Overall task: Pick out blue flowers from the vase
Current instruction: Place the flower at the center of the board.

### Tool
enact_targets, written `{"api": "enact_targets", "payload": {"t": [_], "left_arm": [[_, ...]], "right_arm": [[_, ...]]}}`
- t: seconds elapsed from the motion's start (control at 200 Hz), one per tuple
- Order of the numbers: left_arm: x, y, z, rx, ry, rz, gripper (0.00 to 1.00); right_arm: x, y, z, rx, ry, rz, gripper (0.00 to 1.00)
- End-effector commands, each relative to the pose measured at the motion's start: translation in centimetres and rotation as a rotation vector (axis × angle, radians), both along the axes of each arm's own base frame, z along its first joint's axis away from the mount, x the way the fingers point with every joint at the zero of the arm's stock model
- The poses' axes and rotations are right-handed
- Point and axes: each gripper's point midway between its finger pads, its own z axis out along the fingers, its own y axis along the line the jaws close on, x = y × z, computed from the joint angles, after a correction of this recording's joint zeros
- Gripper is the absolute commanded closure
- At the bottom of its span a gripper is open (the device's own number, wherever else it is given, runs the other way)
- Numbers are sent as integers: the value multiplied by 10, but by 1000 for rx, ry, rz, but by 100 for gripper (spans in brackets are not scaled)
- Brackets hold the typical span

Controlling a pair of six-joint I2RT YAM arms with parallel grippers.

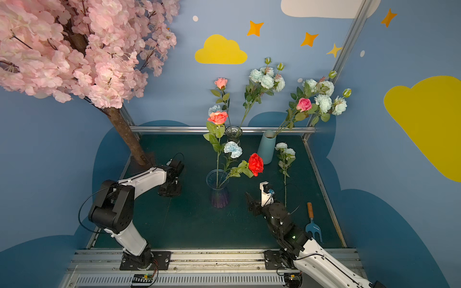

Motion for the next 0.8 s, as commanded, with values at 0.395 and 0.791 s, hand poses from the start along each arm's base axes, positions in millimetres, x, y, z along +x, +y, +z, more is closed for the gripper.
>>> {"api": "enact_targets", "payload": {"t": [0.395,0.791], "left_arm": [[-12,-1,0,-45,-6,39,76],[19,-58,94,-184,-447,-129,53]], "right_arm": [[6,-1,-1,28,17,-14,16],[8,-5,-4,44,35,-25,18]]}}
